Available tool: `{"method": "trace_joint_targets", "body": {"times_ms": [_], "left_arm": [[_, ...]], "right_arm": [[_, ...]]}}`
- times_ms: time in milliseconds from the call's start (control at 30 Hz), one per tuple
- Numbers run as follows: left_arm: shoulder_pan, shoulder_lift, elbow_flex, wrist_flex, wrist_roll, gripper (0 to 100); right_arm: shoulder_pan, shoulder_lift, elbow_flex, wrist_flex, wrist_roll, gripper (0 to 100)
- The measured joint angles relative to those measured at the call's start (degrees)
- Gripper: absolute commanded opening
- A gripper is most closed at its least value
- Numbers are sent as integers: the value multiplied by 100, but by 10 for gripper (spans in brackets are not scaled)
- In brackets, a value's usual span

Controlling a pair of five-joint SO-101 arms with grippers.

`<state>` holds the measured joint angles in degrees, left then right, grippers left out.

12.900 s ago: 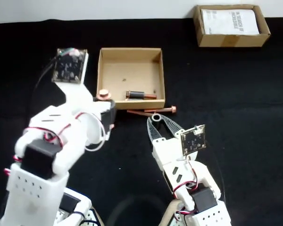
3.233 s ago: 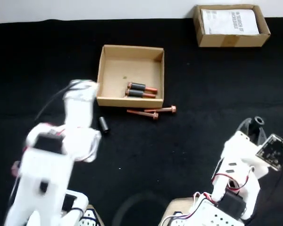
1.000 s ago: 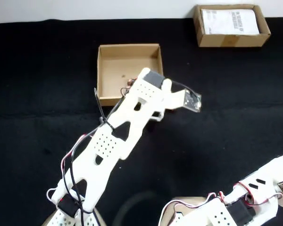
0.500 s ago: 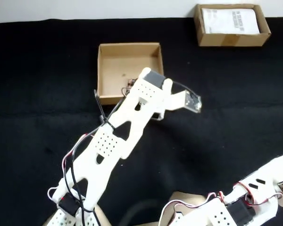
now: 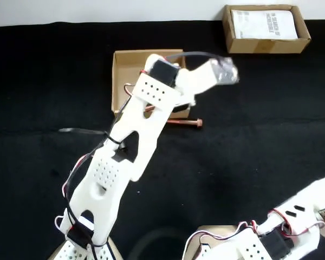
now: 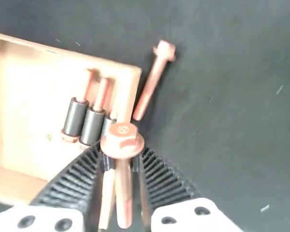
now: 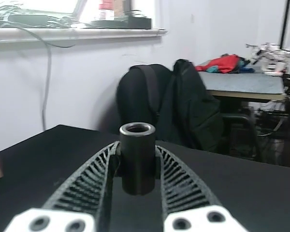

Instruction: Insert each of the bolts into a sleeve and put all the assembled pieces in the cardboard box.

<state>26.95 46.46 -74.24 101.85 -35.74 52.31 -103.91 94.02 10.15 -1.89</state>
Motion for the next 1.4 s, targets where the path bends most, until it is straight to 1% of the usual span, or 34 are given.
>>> {"method": "trace_joint_targets", "body": {"times_ms": [133,200,267,367,433,633,733,900,1133,1267,1400], "left_arm": [[334,-580,0,9,967,8],[378,-949,0,9,1275,8],[352,-1354,0,9,1486,8],[343,-2048,0,9,1582,8],[360,-2541,0,9,1600,8],[360,-3895,0,9,1600,8],[360,-4563,308,9,1600,8],[360,-5890,1618,18,1600,8],[360,-7798,3886,0,1600,9],[360,-8519,5240,-360,1600,9],[369,-9099,6892,-1213,1600,9]], "right_arm": [[-571,0,0,343,0,6],[-941,0,0,536,0,6],[-1363,0,0,598,-202,6],[-1925,0,0,615,-589,6],[-2374,0,0,633,-686,6],[-3613,0,0,633,-730,6],[-4176,0,0,668,-730,6],[-5046,0,0,1073,-730,6],[-5881,0,0,1626,-730,6],[-6382,0,0,1767,-730,6],[-6822,0,0,1767,-730,6]]}}
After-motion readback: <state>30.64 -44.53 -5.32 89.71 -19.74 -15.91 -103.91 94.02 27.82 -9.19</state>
